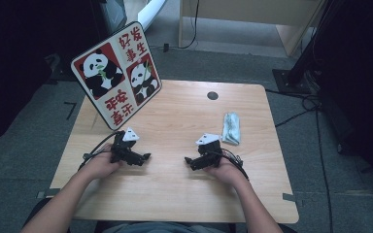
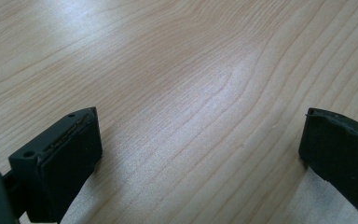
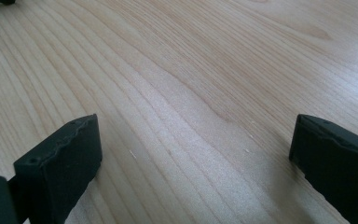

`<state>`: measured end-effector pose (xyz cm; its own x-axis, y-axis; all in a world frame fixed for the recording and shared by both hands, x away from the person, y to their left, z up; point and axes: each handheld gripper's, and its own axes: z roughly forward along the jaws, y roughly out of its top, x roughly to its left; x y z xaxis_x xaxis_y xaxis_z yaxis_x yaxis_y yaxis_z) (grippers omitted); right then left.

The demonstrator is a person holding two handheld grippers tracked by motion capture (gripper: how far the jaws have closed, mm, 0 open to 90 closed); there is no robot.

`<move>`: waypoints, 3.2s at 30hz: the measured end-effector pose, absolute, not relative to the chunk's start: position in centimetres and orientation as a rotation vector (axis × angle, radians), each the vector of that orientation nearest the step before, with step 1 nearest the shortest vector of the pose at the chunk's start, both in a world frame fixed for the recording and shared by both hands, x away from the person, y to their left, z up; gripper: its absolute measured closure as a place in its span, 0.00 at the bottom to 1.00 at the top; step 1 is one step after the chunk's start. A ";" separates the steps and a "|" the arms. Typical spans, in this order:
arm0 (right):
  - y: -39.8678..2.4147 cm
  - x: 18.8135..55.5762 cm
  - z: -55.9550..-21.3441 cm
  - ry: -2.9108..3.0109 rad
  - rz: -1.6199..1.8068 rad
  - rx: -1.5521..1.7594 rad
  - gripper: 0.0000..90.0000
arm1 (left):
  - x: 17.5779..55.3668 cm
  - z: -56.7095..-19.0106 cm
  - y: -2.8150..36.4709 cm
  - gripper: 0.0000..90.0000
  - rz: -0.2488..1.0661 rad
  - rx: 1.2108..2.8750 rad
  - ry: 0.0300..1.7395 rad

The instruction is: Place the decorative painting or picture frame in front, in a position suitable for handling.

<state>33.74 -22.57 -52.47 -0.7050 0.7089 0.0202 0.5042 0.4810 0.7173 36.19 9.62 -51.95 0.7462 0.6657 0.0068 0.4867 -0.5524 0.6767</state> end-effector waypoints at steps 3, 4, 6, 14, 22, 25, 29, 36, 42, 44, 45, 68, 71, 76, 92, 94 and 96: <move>-22.6 33.7 -52.5 2.451 1.049 1.032 0.03 | 36.2 -52.0 9.6 0.00 0.345 2.269 0.861; -22.6 33.7 -52.5 2.451 1.049 1.031 0.03 | 36.2 -52.0 9.6 0.00 0.345 2.269 0.862; -22.6 33.7 -52.5 2.451 1.049 1.032 0.03 | 36.2 -51.9 9.6 0.00 0.344 2.272 0.860; -22.6 33.8 -52.5 2.454 1.051 1.027 0.03 | 36.3 -51.9 9.5 0.00 0.342 2.273 0.854; -22.6 33.8 -52.5 2.465 1.053 1.019 0.01 | 36.5 -52.0 9.3 0.00 0.340 2.268 0.852; -22.6 33.9 -52.5 2.473 1.054 1.013 0.01 | 36.5 -52.0 9.3 0.00 0.339 2.268 0.851; -22.6 34.1 -52.5 2.479 1.058 1.001 0.01 | 36.6 -51.9 9.4 0.00 0.328 2.287 0.830; -22.6 34.1 -52.5 2.476 1.056 0.999 0.01 | 36.6 -52.0 10.0 0.00 0.298 2.302 0.741; -22.6 34.0 -52.5 2.477 1.055 1.000 0.01 | 36.9 -51.5 9.6 0.08 0.321 2.307 0.740; -22.6 33.9 -52.5 2.477 1.052 1.003 0.01 | 37.0 -51.3 9.5 0.08 0.300 2.304 0.732; -22.7 33.9 -52.5 2.478 1.051 1.001 0.01 | 37.1 -51.2 9.6 0.08 0.279 2.305 0.727; -22.8 33.8 -52.5 2.477 1.048 1.003 0.00 | 37.3 -48.3 12.9 0.35 0.184 2.208 0.665; -22.8 33.8 -52.5 2.478 1.048 1.004 0.00 | 37.2 -48.0 13.2 0.36 0.181 2.196 0.663; -22.8 33.8 -52.5 2.479 1.048 1.003 0.00 | 37.2 -47.7 13.8 0.40 0.175 2.179 0.661; -22.8 33.7 -52.5 2.479 1.049 1.003 0.00 | 37.4 -46.2 17.1 0.45 0.172 2.103 0.757; -22.8 33.8 -52.5 2.479 1.048 1.001 0.00 | 37.4 -46.1 17.5 0.47 0.176 2.103 0.774; -22.8 33.7 -52.5 2.479 1.049 1.002 0.00 | 37.4 -45.9 17.9 0.47 0.185 2.117 0.772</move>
